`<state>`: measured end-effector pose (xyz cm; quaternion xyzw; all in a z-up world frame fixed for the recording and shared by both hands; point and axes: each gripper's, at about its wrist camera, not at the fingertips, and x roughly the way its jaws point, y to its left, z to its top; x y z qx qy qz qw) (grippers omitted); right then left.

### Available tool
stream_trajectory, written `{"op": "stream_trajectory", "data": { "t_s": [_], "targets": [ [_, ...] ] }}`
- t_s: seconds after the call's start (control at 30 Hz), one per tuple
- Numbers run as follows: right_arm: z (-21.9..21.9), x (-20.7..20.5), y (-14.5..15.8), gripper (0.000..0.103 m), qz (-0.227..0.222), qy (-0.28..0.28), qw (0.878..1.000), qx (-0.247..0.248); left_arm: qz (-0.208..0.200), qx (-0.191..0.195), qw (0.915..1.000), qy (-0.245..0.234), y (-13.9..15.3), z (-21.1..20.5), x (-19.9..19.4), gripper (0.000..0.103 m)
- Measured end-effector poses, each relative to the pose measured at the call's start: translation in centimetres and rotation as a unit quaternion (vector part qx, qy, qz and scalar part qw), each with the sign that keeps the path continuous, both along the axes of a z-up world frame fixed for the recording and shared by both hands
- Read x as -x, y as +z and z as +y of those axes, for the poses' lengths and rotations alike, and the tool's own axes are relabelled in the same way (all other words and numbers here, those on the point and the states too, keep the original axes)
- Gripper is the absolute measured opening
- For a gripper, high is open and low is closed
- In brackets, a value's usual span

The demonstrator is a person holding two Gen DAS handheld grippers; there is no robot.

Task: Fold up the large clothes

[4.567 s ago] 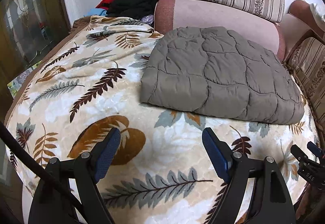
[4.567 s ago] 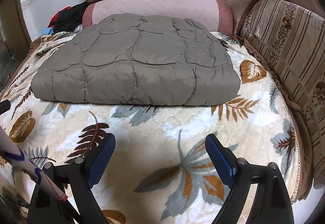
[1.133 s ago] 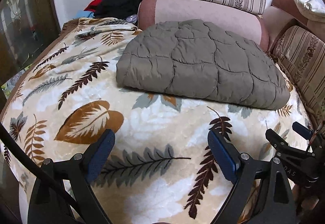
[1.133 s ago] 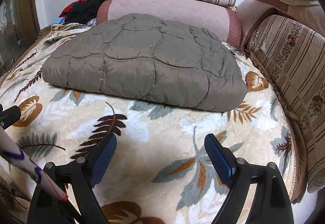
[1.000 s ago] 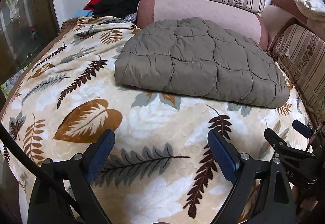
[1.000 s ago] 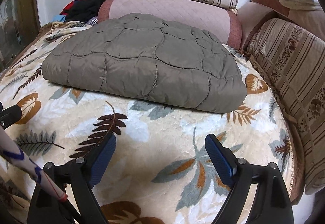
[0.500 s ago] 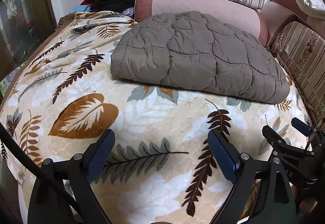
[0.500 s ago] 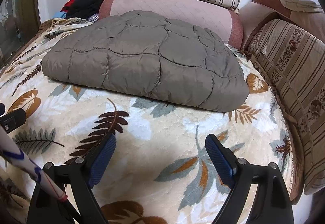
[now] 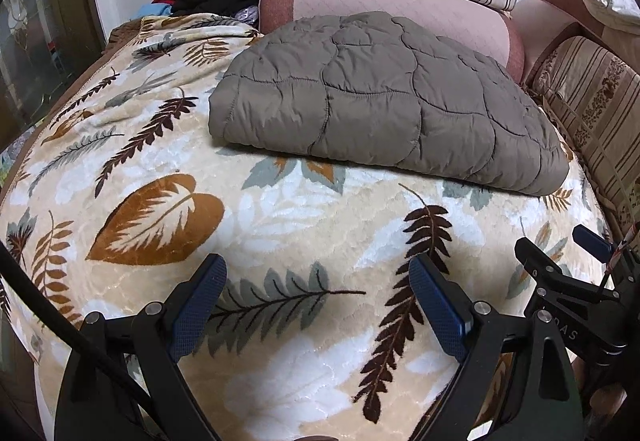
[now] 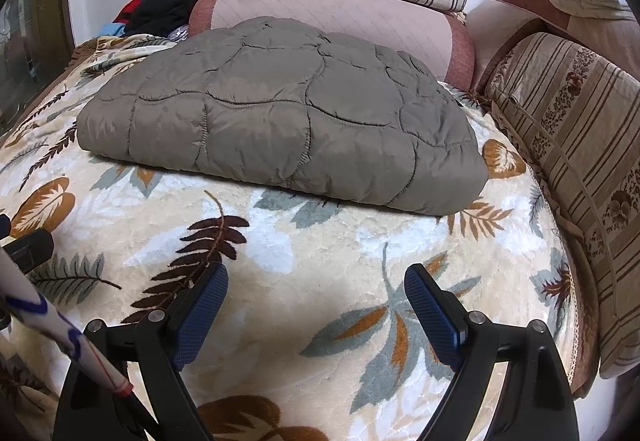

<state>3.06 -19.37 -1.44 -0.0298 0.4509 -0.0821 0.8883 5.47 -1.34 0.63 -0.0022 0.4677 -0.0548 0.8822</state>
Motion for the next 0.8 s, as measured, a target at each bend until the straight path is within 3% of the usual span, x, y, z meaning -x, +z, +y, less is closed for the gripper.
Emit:
{"op": "stream_trajectory", "data": {
  "t_s": [0.8],
  "targets": [
    [0.0, -0.2, -1.1, 0.093, 0.016, -0.012, 1.000, 0.011, 0.018, 0.011, 0.9997, 0.009, -0.9, 0.3, -0.2, 0.092]
  ]
}}
